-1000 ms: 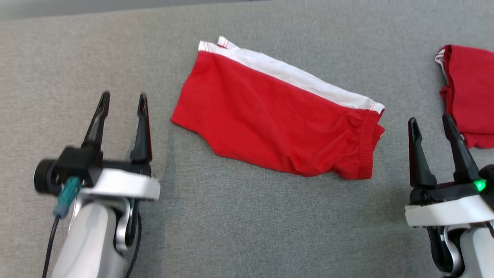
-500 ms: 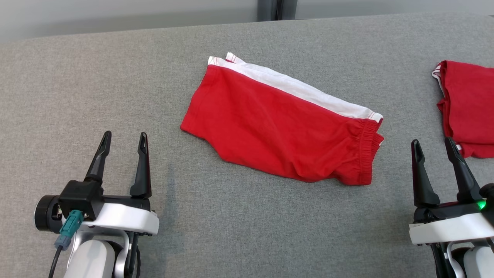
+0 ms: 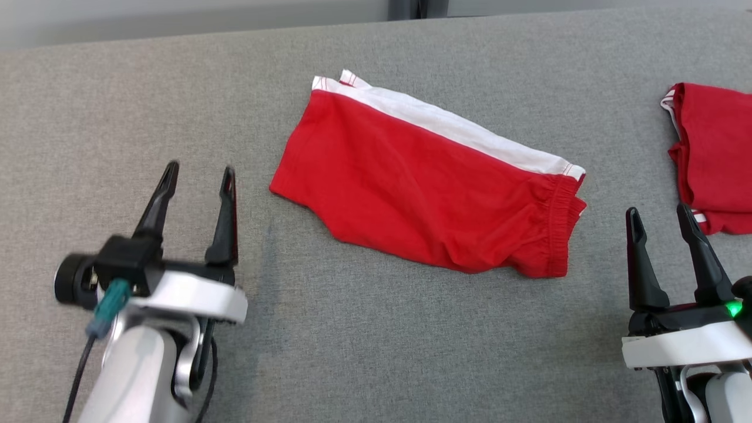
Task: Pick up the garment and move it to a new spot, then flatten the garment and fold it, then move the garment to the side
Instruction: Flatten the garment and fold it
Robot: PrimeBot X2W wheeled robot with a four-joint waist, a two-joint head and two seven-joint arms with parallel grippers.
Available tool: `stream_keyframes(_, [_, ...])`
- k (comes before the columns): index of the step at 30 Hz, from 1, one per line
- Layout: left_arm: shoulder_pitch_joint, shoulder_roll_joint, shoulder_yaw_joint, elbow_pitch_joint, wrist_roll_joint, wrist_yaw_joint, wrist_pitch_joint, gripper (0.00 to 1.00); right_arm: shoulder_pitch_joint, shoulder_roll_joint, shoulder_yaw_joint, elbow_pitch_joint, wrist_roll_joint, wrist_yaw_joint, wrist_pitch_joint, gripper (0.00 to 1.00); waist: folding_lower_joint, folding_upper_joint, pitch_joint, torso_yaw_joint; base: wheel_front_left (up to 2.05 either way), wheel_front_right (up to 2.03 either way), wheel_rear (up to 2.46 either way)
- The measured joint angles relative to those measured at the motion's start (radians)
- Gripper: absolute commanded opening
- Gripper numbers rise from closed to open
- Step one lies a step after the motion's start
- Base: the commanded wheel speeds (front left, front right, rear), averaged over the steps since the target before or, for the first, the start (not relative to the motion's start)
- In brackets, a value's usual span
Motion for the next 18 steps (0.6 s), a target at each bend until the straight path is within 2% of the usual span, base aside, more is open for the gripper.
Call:
stream_keyframes(5, [-0.147, -0.003, -0.041, 0.065, -0.002, -0.045, 0.077, 1.00, -0.024, -0.003, 0.013, -0.008, 0.003, 0.000, 0.002, 1.00, 0.0000, 0.0000, 0.043, -0.011, 0.00, 0.00, 0.00])
stream_keyframes(10, [-0.253, -0.013, -0.068, 0.231, -0.040, -0.102, 0.180, 1.00, -0.046, -0.002, 0.026, -0.003, 0.013, 0.000, 0.001, 1.00, 0.0000, 0.0000, 0.079, -0.040, 0.00, 0.00, 0.00])
stream_keyframes(18, [-0.323, -0.025, -0.088, 0.438, -0.075, -0.134, 0.268, 1.00, -0.062, 0.004, 0.033, 0.015, 0.026, 0.000, -0.006, 1.00, 0.0000, 0.0000, 0.113, -0.079, 0.00, 0.00, 0.00])
